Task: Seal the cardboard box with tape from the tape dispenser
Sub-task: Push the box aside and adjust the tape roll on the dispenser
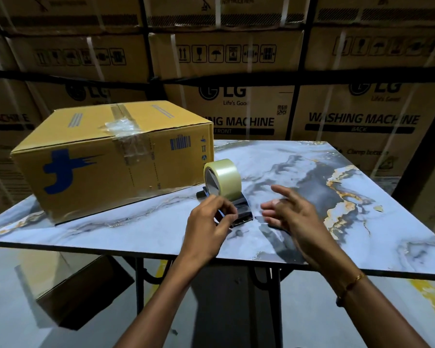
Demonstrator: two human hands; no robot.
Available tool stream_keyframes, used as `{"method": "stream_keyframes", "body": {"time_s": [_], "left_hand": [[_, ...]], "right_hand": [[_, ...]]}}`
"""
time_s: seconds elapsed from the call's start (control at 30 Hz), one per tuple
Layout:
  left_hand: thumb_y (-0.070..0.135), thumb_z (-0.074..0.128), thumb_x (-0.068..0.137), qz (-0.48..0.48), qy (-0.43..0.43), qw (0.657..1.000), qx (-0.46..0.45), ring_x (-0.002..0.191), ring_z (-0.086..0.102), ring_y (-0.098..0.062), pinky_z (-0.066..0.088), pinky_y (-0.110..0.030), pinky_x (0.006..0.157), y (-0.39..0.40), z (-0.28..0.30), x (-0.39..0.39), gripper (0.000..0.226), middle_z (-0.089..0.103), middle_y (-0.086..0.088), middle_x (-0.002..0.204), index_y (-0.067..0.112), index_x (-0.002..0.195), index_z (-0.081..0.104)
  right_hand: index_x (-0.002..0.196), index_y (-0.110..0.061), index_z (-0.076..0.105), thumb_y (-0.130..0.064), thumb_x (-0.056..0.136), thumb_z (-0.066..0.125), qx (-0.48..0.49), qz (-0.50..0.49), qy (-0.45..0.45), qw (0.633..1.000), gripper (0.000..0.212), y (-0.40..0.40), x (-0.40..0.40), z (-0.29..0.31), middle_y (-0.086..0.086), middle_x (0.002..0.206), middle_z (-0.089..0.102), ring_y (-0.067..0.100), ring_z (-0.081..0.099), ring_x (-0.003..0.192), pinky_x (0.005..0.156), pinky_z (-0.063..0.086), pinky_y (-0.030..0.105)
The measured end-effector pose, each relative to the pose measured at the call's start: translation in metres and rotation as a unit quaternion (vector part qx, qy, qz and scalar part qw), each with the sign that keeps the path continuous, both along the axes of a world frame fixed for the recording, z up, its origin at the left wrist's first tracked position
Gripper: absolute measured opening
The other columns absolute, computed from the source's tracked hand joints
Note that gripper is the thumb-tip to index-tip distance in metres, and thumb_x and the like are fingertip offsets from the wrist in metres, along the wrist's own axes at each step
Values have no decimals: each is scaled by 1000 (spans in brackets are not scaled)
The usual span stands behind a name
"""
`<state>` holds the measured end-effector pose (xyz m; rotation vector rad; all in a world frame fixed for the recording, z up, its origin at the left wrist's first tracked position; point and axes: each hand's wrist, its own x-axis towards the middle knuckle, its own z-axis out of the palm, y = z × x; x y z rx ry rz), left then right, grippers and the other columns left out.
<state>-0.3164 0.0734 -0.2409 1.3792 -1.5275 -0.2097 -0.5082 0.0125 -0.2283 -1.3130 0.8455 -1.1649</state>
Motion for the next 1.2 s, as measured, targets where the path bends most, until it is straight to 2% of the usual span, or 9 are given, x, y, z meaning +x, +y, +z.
{"method": "stream_keyframes", "body": {"time_s": [0.07,0.2,0.3,0.43,0.57,0.7,0.83,1.07,1.2], "left_hand": [[6,70,87,1,3,1000,0,75,62,-11,46,-17,59,1,0,0,13,63,9,83,17,82,67],[6,71,87,-4,8,1000,3,76,62,-11,52,-26,62,6,1,4,13,63,7,84,17,82,67],[5,71,87,-3,19,1000,7,76,61,-13,54,-31,64,14,0,11,14,64,5,84,17,81,68],[5,71,86,-12,55,998,22,75,61,-12,56,-42,68,22,0,20,13,65,7,84,16,81,69],[10,73,87,-24,108,992,57,76,63,-12,59,-47,72,22,1,24,11,68,7,81,19,82,71],[13,72,90,-37,167,980,97,78,64,-19,61,-45,73,23,4,26,12,70,3,78,23,82,72],[16,73,90,-41,180,976,113,81,65,-21,61,-50,78,23,4,27,9,70,1,79,22,83,73],[20,70,93,-44,197,972,119,74,64,-9,56,-21,64,27,6,25,9,70,2,77,16,85,72],[19,68,94,-45,239,963,119,75,65,-9,56,-23,68,25,7,25,10,73,0,80,16,88,76]], "right_hand": [[138,-21,54,-10,100,58,-46,12,85,995,40,2,9,-5,9,101,76,24,72,98,89,59,33],[134,-34,53,-15,98,60,-106,11,176,979,41,4,15,-9,-4,100,77,12,71,100,91,54,35],[131,-32,55,-13,98,59,-107,57,171,978,38,8,14,-7,-4,102,77,11,71,101,80,50,29],[108,-28,65,-13,95,65,-124,52,178,975,20,11,14,-6,0,96,76,18,71,94,78,59,43],[91,-19,66,-8,91,69,-139,42,130,981,11,10,16,-4,9,87,71,29,67,82,69,56,35],[91,-20,65,-6,89,72,-112,84,120,983,16,11,22,-3,2,84,68,18,60,71,63,52,34],[92,-21,65,-5,89,72,-102,108,111,983,17,12,27,-1,7,89,69,18,60,70,65,52,32],[87,-14,69,-9,91,71,-120,97,119,981,7,13,26,0,12,83,69,19,67,79,66,55,28],[84,-15,69,-7,93,68,-72,107,96,987,12,12,28,-3,6,79,67,16,67,77,68,53,31]]}}
